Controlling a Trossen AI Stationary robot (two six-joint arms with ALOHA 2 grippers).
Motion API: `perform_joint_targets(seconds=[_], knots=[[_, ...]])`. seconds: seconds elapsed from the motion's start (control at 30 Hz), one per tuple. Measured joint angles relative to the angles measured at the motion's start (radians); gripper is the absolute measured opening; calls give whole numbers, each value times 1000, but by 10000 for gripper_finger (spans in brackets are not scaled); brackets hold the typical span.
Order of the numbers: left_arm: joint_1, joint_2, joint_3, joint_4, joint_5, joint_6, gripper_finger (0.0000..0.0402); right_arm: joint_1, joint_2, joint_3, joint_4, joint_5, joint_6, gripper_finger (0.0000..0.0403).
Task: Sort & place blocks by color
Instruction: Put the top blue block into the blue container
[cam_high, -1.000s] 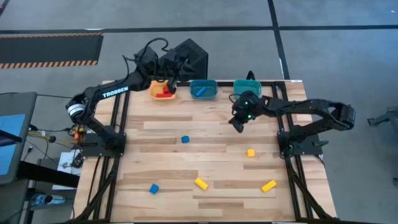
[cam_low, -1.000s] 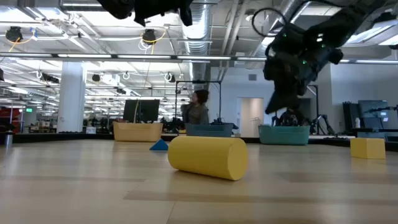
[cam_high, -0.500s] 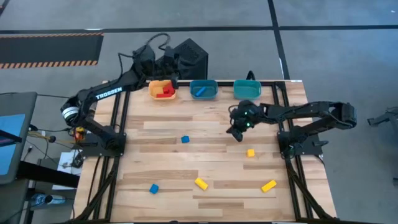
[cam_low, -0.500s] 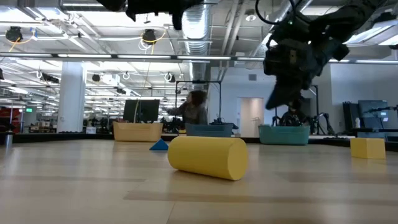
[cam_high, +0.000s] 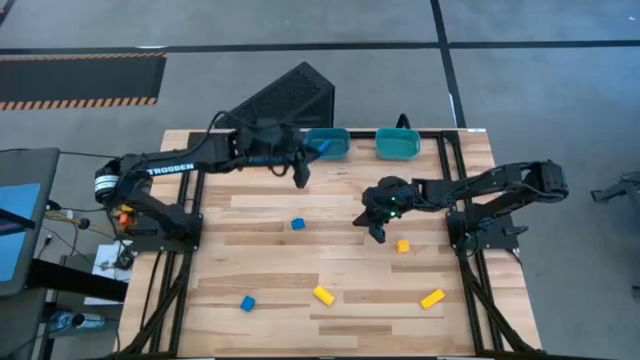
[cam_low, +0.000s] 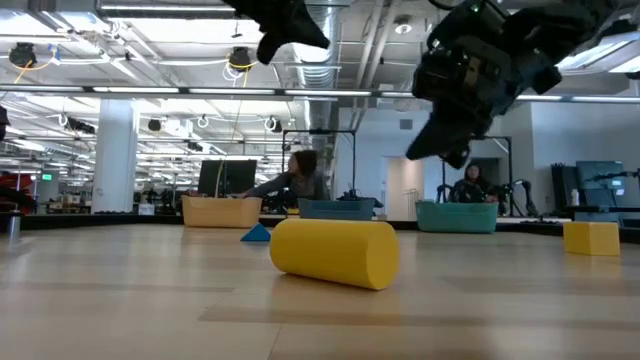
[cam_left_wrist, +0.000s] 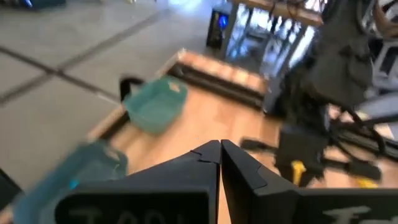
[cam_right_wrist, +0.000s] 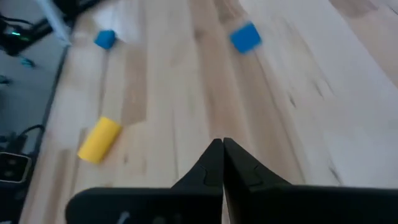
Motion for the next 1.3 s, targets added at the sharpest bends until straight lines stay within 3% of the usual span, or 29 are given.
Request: perform_joint_targets(seconds=[0.2,0.37,0.5,0.63,0.8,1.03,1.17,1.3], knots=[[-71,-73,-38,-164,-83,-43,0,17,107,0,202,-30,42,23],[-97,-194,-225,-73,-125,-10,0,44,179,-2,277,-25,207,33],[-62,-308,-406,79,-111,-16,0,119,193,-2,314,86,307,36],[-41,-417,-521,97,-27,-16,0,172,190,37,348,215,389,34],[-46,-523,-646,81,31,12,0,221,249,141,259,353,362,34],[-82,-582,-804,89,129,-11,9,225,431,386,64,370,356,44],[-104,-590,-822,86,141,4,49,225,520,528,-51,421,404,46],[-119,-595,-824,87,139,6,103,228,539,634,-53,416,390,46]])
